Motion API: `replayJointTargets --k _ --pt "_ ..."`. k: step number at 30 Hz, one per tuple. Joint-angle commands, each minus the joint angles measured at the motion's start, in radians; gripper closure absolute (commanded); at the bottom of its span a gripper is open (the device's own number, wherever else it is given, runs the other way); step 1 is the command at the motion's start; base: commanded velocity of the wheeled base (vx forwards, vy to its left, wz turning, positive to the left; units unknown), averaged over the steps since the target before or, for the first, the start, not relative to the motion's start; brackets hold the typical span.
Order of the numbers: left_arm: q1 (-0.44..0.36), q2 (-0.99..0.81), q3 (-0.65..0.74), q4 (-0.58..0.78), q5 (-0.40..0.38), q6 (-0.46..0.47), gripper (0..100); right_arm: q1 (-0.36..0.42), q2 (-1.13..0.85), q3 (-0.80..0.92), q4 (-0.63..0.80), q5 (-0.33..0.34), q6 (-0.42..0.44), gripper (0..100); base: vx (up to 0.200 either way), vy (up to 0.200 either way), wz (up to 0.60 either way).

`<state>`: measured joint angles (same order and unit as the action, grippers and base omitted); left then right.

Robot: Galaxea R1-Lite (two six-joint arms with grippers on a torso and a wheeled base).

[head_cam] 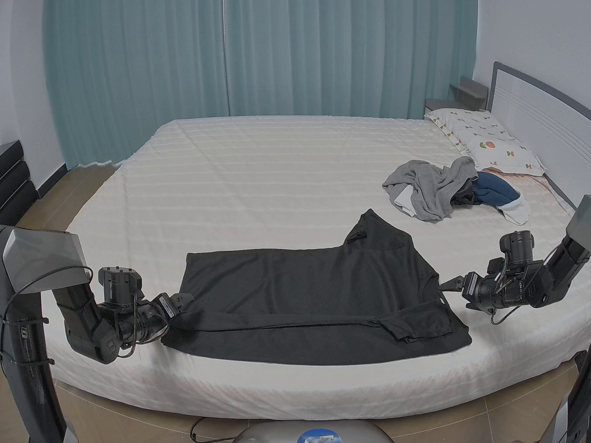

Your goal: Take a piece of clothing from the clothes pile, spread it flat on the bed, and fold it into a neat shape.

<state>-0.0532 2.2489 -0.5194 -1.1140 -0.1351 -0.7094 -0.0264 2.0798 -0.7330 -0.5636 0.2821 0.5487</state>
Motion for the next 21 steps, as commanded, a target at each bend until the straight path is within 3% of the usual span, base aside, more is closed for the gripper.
replayJointTargets --k 1,5,8,12,17,21 --pt "0.024 -0.103 0.041 -0.001 -0.009 -0.039 0 0.043 -0.158 0.089 0.001 0.019 0.192 0 0.000 0.000 0.00" --pt "0.019 -0.141 0.088 -0.003 -0.031 -0.088 0 0.103 -0.210 0.170 -0.001 0.020 0.346 0 0.000 0.000 0.00" --pt "0.016 -0.146 0.108 -0.001 -0.067 -0.105 0 0.138 -0.213 0.224 -0.004 0.023 0.364 0 0.000 0.000 0.00" --pt "0.018 -0.135 0.163 -0.012 -0.187 -0.107 0 0.178 -0.142 0.256 -0.104 0.032 0.401 0 0.000 0.000 0.00" --pt "0.021 -0.114 0.162 -0.012 -0.204 -0.107 0 0.209 -0.055 0.254 -0.223 0.025 0.478 0 0.000 0.000 0.00" --pt "0.024 -0.098 0.153 -0.010 -0.205 -0.107 0 0.235 -0.026 0.253 -0.246 0.017 0.491 0 0.000 0.000 0.00"
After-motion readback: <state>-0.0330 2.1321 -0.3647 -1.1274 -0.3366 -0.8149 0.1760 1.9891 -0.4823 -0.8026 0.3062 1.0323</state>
